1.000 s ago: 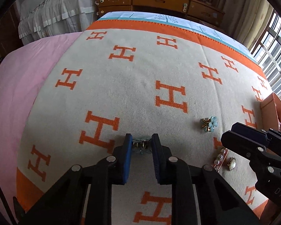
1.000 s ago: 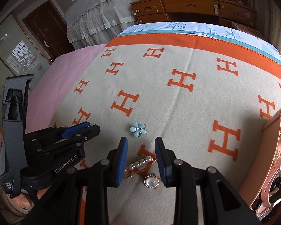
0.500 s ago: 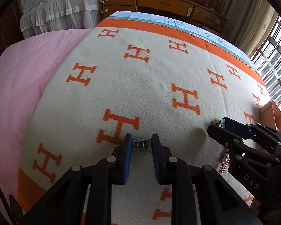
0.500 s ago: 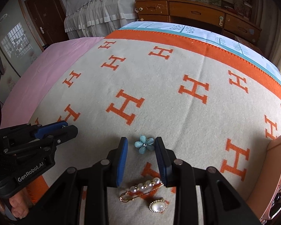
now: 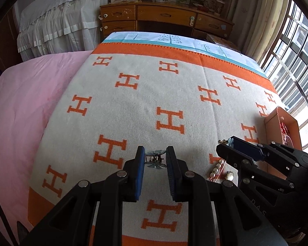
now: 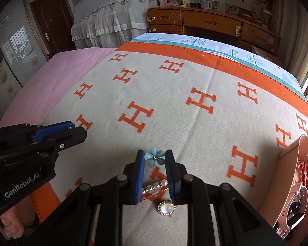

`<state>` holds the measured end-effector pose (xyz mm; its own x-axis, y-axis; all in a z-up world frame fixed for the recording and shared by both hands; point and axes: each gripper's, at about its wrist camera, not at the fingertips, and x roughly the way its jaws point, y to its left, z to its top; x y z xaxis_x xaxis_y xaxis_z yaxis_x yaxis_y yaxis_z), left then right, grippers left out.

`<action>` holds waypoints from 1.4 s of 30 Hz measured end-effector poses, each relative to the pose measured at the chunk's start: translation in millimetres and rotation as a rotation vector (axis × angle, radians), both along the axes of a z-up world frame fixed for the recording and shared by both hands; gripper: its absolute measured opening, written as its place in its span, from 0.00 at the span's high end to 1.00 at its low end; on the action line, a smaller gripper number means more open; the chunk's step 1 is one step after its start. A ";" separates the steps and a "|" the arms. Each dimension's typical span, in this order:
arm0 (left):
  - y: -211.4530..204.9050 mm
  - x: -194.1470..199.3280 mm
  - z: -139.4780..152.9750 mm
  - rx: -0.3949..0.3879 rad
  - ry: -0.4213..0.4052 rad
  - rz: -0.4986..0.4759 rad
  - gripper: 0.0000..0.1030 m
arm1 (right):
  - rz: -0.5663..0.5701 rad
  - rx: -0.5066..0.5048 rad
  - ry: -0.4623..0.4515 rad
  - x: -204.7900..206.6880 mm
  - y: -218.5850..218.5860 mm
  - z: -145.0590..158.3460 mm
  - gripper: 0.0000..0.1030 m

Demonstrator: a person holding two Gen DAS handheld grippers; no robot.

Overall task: Organize jewelry
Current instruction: 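Lower both held pieces into the pink box and open both tools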

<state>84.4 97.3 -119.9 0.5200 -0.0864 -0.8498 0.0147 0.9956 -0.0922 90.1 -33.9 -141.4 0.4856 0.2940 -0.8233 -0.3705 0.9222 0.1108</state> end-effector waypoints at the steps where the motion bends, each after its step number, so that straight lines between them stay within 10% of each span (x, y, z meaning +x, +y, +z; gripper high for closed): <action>1: -6.9 -1.8 4.4 0.004 -0.007 -0.012 0.82 | -0.009 0.013 -0.013 -4.2 -6.9 5.7 0.80; 24: -251.5 12.6 99.1 0.000 -0.134 -0.442 0.82 | -0.420 0.114 -0.307 -78.7 -237.1 122.0 0.80; 42: -290.2 56.9 8.2 0.097 0.063 -0.443 0.81 | -0.370 0.090 -0.109 -46.9 -246.7 47.4 0.80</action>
